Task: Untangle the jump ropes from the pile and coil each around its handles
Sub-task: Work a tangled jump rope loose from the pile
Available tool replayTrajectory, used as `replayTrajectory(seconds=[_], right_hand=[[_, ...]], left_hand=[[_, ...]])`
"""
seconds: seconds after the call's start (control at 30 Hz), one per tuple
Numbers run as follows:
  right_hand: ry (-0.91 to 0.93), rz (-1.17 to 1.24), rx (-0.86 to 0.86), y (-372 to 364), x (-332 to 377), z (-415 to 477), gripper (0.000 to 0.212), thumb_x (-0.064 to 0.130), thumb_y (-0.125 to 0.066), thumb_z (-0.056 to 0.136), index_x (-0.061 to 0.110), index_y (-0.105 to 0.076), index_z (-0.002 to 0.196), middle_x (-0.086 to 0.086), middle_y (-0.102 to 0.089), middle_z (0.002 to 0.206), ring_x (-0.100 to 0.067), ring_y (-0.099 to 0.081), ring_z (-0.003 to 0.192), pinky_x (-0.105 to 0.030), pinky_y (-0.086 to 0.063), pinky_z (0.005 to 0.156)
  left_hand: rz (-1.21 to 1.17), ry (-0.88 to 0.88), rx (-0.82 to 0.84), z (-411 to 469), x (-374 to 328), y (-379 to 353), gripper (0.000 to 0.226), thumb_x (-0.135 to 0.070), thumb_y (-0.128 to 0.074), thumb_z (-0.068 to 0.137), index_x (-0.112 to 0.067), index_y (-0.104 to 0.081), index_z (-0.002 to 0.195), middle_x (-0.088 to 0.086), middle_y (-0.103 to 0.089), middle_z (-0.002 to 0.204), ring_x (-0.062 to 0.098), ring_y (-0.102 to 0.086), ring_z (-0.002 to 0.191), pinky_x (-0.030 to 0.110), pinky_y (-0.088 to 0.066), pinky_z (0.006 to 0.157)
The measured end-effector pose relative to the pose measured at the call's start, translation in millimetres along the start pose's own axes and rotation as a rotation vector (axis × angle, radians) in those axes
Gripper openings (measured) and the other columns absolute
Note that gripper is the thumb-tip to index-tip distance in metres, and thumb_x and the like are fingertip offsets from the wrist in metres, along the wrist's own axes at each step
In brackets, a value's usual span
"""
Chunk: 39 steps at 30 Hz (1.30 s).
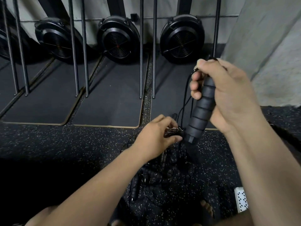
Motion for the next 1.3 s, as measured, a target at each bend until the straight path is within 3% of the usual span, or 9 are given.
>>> replayTrajectory(seconds=[0.1, 0.23, 0.37, 0.5, 0.67, 0.77, 0.97, 1.1, 1.3], right_hand=[[0.014, 0.030, 0.009, -1, 5, -1, 0.019, 0.011, -0.063, 0.105, 0.012, -0.059, 0.086, -0.003, -0.062, 0.075, -0.015, -0.058, 0.063, -0.025, -0.044, 0.051], [0.027, 0.056, -0.012, 0, 7, -2, 0.019, 0.011, -0.062, 0.105, 0.013, -0.058, 0.087, -0.003, -0.062, 0.076, -0.014, -0.058, 0.063, -0.024, -0.043, 0.051], [0.041, 0.074, -0.047, 5, 10, -1, 0.018, 0.010, -0.063, 0.104, 0.012, -0.058, 0.087, -0.004, -0.061, 0.075, -0.015, -0.058, 0.064, -0.025, -0.043, 0.052], [0.049, 0.092, -0.062, 8, 13, 0, 0.014, 0.009, -0.063, 0.104, 0.011, -0.058, 0.091, -0.003, -0.061, 0.075, -0.014, -0.058, 0.064, -0.024, -0.043, 0.053], [0.045, 0.096, -0.060, 7, 12, 0, 0.015, 0.009, -0.062, 0.104, 0.011, -0.059, 0.090, -0.002, -0.062, 0.074, -0.014, -0.058, 0.063, -0.024, -0.043, 0.052], [0.038, 0.093, -0.040, 4, 10, -1, 0.017, 0.009, -0.062, 0.105, 0.011, -0.058, 0.089, -0.003, -0.062, 0.074, -0.014, -0.058, 0.064, -0.024, -0.043, 0.051], [0.044, 0.076, -0.046, 6, 12, 0, 0.017, 0.010, -0.062, 0.105, 0.012, -0.059, 0.089, -0.002, -0.063, 0.075, -0.014, -0.060, 0.064, -0.024, -0.044, 0.052], [0.078, 0.047, -0.080, 10, 14, 3, 0.016, 0.010, -0.063, 0.105, 0.013, -0.059, 0.089, -0.001, -0.064, 0.075, -0.015, -0.061, 0.064, -0.025, -0.044, 0.053], [0.119, 0.012, -0.128, 19, 11, 8, 0.018, 0.009, -0.064, 0.105, 0.013, -0.057, 0.088, -0.003, -0.064, 0.073, -0.016, -0.063, 0.063, -0.026, -0.043, 0.052]], left_hand=[[-0.001, 0.028, -0.020, 0, 1, -12, 0.053, -0.074, -0.059, 0.080, -0.033, -0.064, 0.114, -0.015, -0.058, 0.110, 0.007, -0.061, 0.099, 0.027, -0.051, 0.087], [-0.002, 0.083, -0.070, 1, 3, -17, 0.050, -0.075, -0.061, 0.078, -0.028, -0.062, 0.096, -0.014, -0.064, 0.097, 0.007, -0.060, 0.089, 0.027, -0.049, 0.076], [0.002, 0.119, -0.143, 0, 1, -13, 0.042, -0.064, -0.065, 0.088, -0.022, -0.061, 0.091, -0.009, -0.068, 0.083, 0.010, -0.061, 0.077, 0.033, -0.051, 0.069], [0.014, 0.054, -0.208, 0, -1, -11, 0.025, -0.038, -0.071, 0.101, -0.024, -0.055, 0.088, -0.007, -0.062, 0.076, 0.013, -0.055, 0.069, 0.036, -0.048, 0.064], [-0.042, -0.043, -0.237, 0, -9, -13, 0.015, -0.028, -0.077, 0.092, -0.031, -0.064, 0.100, -0.012, -0.060, 0.096, 0.011, -0.061, 0.088, 0.038, -0.055, 0.080], [-0.032, -0.051, -0.259, 2, -5, -14, 0.012, -0.024, -0.080, 0.091, -0.028, -0.070, 0.096, -0.014, -0.058, 0.100, 0.008, -0.061, 0.084, 0.036, -0.055, 0.077], [-0.091, -0.019, -0.238, 0, -5, -11, 0.013, -0.019, -0.066, 0.085, -0.023, -0.056, 0.093, -0.011, -0.055, 0.096, 0.012, -0.055, 0.079, 0.039, -0.050, 0.073], [-0.163, 0.041, -0.147, -2, -9, -8, 0.018, -0.016, -0.063, 0.087, -0.027, -0.050, 0.093, -0.012, -0.056, 0.076, 0.012, -0.051, 0.065, 0.038, -0.046, 0.063], [-0.193, 0.089, 0.005, -4, -16, -11, 0.017, -0.017, -0.058, 0.090, -0.029, -0.049, 0.097, -0.010, -0.055, 0.068, 0.015, -0.050, 0.060, 0.036, -0.040, 0.061]])
Point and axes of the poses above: each hand's wrist, its own z-axis towards the middle knuckle, its own y-axis out of the back of the hand, x = y × z, the point moved 2 cm from there along z, towards the middle knuckle
